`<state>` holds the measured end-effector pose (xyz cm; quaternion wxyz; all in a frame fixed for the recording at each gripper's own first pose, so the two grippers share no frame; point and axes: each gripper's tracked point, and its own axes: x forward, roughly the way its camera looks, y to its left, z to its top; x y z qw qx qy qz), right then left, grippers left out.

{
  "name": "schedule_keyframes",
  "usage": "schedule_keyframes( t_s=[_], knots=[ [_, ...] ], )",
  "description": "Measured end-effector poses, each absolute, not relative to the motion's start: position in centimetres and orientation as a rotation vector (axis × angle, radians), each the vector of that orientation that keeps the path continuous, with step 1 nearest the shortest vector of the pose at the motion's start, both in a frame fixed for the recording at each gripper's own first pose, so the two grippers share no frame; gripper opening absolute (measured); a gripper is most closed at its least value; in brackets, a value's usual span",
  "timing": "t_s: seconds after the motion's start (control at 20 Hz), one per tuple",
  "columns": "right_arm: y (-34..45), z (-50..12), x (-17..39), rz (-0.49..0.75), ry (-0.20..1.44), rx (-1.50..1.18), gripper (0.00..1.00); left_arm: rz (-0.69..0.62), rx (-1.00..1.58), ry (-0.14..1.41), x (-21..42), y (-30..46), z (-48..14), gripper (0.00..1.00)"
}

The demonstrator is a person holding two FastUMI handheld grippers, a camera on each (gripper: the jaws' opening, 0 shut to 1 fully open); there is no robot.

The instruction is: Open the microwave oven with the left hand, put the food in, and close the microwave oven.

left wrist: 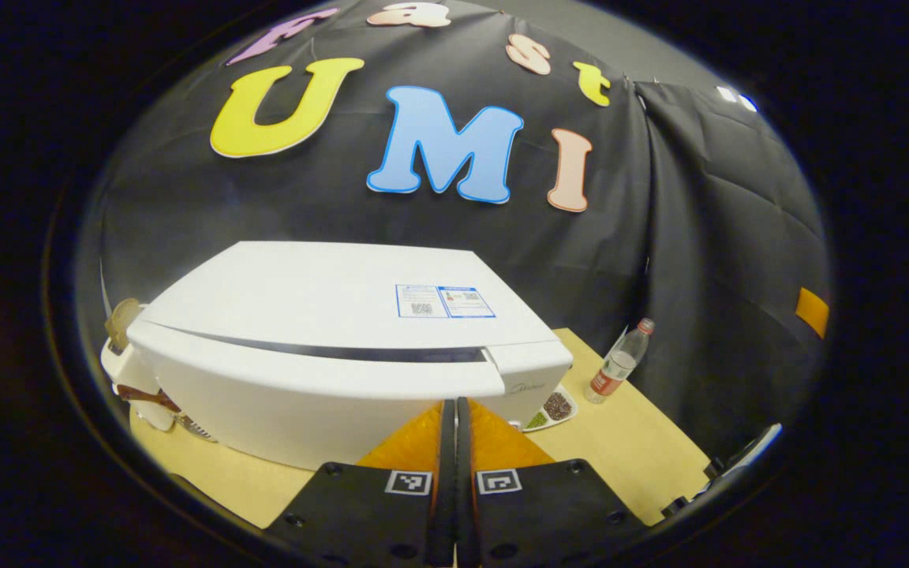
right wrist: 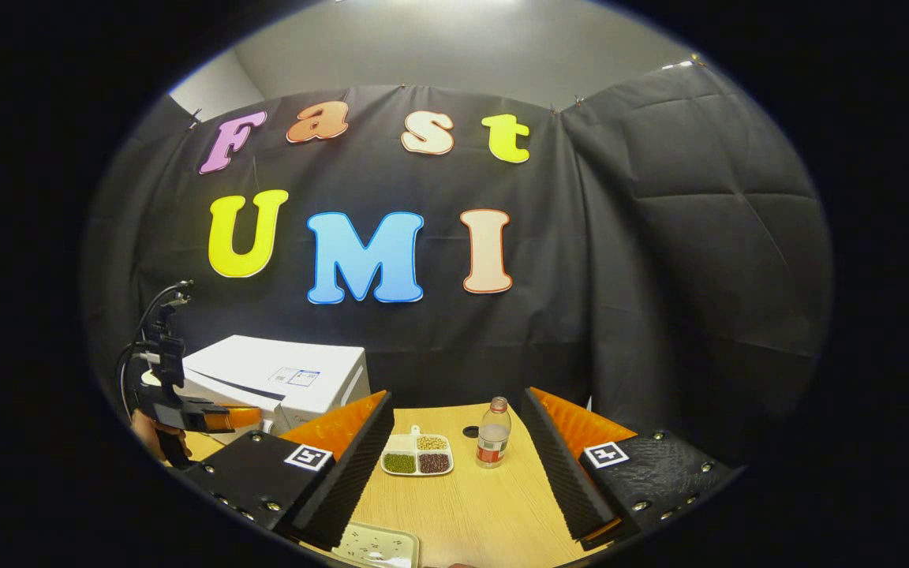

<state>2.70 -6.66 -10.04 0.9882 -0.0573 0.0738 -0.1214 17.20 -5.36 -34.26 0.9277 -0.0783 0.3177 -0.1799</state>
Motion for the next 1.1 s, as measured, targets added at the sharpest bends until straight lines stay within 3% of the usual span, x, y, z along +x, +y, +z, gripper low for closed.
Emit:
schedule_keyframes(
  t_s=[0.35, 0.45, 0.65, 0.8, 1.05, 1.1],
  knots=[
    [-5.9, -10.1, 3.9, -0.201, 0.162, -0.120, 1.00, -0.394, -0.192, 0.652, 17.4, -6.3, -34.6, 0.07],
    [-5.7, -9.6, 4.1, -0.190, 0.153, -0.131, 1.00, -0.313, -0.186, 0.631, 18.7, -5.2, -34.5, 0.07],
    [-5.0, -9.3, 4.4, -0.167, 0.142, -0.128, 1.00, -0.281, -0.254, 0.660, 18.2, -4.3, -35.1, 0.07],
    [-4.8, -9.3, 4.1, -0.151, 0.139, -0.120, 1.00, -0.205, -0.234, 0.579, 19.1, -1.5, -31.8, 0.07],
    [-3.7, -8.6, 4.4, -0.111, 0.127, -0.109, 1.00, -0.195, -0.123, 0.398, 17.9, 0.6, -22.2, 0.07],
    [-3.3, -8.2, 4.5, -0.099, 0.118, -0.103, 1.00, -0.210, -0.119, 0.353, 17.5, 0.3, -19.7, 0.04]
  ],
)
